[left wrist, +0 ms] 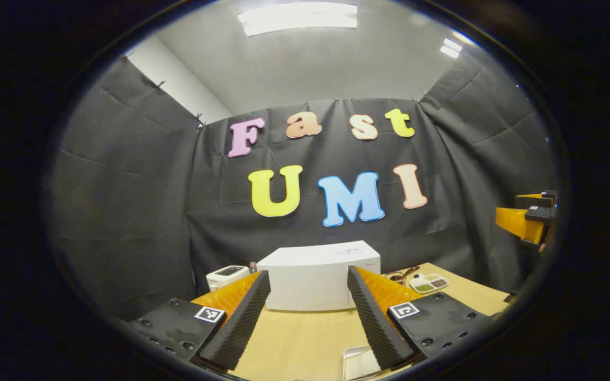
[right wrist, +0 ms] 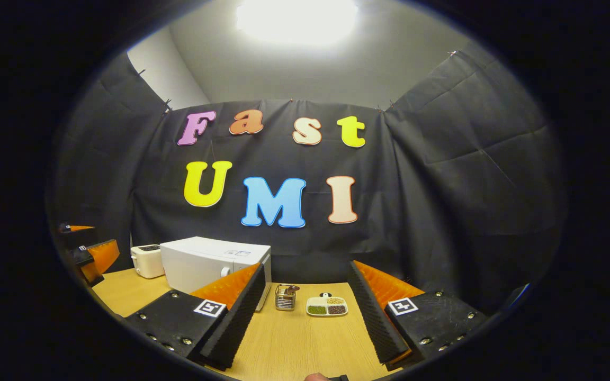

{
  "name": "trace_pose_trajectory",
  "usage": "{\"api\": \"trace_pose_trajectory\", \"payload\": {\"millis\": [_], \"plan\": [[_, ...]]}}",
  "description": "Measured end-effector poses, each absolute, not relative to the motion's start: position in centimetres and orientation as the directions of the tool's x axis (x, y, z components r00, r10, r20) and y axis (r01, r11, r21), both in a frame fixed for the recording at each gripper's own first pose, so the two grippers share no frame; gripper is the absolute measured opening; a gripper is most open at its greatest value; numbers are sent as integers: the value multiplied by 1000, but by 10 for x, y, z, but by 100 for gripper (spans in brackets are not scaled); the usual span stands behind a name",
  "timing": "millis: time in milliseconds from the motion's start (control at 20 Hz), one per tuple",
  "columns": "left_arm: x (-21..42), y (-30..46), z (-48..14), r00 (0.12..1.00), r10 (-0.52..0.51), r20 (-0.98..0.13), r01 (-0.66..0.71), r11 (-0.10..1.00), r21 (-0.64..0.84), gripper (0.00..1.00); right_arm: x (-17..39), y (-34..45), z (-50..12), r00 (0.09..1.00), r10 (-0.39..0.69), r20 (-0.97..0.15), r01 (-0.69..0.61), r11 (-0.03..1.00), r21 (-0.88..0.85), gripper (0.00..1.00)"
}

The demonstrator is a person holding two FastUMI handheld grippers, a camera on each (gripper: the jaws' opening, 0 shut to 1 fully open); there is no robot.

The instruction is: Open the microwave oven with the left hand, put the food in, and close the microwave oven.

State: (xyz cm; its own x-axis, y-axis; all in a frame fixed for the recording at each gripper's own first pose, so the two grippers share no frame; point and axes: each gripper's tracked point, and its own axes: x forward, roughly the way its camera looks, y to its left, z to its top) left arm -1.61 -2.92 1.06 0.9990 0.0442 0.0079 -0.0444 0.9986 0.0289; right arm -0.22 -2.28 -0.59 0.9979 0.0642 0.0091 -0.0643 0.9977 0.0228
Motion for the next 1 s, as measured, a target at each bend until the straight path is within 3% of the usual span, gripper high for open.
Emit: {"api": "trace_pose_trajectory", "payload": {"millis": [500,1000], "plan": [[23,-45,18,998,46,45,-47,998,28,99,-3,-36,-4,996,80,40,-81,997,2,95],[135,-68,-13,993,-116,33,115,993,10,97,24,-40,-10,996,-88,3,88,996,2,95]]}}
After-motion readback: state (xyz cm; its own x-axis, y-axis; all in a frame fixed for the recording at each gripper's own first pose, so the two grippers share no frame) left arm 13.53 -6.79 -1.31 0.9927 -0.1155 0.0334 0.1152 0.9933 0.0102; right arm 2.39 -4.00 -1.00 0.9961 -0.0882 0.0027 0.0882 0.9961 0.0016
